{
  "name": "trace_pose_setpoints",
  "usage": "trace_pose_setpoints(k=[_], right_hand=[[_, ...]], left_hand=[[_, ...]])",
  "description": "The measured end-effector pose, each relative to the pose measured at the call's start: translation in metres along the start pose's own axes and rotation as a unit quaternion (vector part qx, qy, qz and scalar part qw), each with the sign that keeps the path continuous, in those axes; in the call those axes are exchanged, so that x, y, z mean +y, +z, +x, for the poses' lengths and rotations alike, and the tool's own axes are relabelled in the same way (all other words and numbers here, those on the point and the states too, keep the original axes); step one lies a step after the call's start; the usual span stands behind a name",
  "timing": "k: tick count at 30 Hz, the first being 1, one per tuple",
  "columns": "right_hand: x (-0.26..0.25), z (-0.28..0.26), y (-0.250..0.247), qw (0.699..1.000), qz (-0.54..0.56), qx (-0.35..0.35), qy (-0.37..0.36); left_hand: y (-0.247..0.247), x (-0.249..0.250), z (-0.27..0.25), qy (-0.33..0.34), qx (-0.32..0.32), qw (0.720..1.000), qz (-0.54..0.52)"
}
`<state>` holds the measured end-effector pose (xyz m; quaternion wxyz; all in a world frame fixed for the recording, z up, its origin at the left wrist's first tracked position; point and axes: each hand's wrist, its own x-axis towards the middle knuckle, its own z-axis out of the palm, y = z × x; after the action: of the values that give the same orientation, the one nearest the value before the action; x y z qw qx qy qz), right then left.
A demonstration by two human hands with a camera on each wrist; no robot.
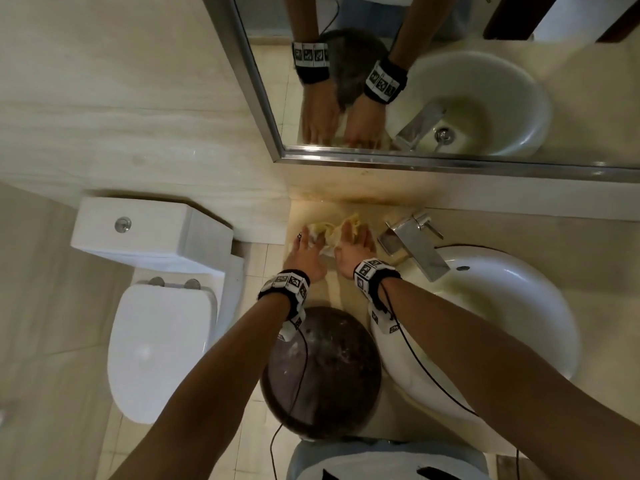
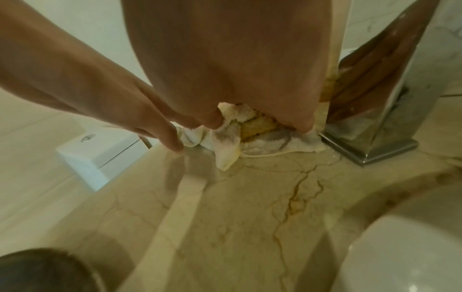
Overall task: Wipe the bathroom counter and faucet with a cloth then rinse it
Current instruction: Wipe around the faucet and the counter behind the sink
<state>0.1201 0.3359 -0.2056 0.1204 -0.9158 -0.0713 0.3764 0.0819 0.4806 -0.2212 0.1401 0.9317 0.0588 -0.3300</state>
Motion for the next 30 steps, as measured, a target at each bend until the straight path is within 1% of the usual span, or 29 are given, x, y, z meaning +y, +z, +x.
trace_pose_setpoints(k=[4,7,9,12,14,16,20,23,25,26,28,30], right_hand=[[0.001,0.014,-0.016,1.000,0.028,-0.005,0.006],[0.005,0.023,-0.023,0.999,0.039,0.013,0.006],[0.006,0.027,-0.024,0.999,0.030,0.027,-0.001],[0.009,0.026,-0.026,0.999,0.029,0.036,-0.010],[0.011,0.023,-0.025,0.999,0.007,0.034,-0.030],[0.012,0.016,-0.025,0.998,-0.003,0.022,-0.051],[0.016,-0.002,-0.020,0.996,0.041,0.010,-0.084],[0.024,-0.015,-0.009,0.991,0.078,0.005,-0.109],[0.030,-0.020,-0.003,0.990,0.086,0.021,-0.112],[0.033,-0.023,-0.003,0.989,0.093,0.029,-0.112],[0.040,-0.028,-0.006,0.987,0.107,0.042,-0.113],[0.045,-0.031,-0.009,0.986,0.110,0.039,-0.118]], left_hand=[[-0.024,0.005,0.014,0.001,-0.011,1.000,-0.006],[-0.035,0.004,0.028,0.009,-0.010,1.000,-0.007],[-0.037,0.001,0.035,0.017,-0.001,1.000,-0.008],[-0.032,0.006,0.035,0.017,0.036,0.999,-0.009],[-0.027,0.016,0.029,0.003,0.060,0.998,-0.031],[-0.025,0.026,0.020,-0.027,0.072,0.996,-0.043],[-0.026,0.030,0.007,-0.074,0.074,0.994,-0.024],[-0.021,0.018,0.012,-0.063,0.061,0.996,-0.011],[-0.017,0.014,0.016,-0.056,0.053,0.997,0.002],[-0.016,0.014,0.016,-0.065,0.056,0.996,0.004],[-0.016,0.018,0.015,-0.107,0.070,0.992,0.003],[-0.022,0.021,0.015,-0.148,0.080,0.985,-0.027]])
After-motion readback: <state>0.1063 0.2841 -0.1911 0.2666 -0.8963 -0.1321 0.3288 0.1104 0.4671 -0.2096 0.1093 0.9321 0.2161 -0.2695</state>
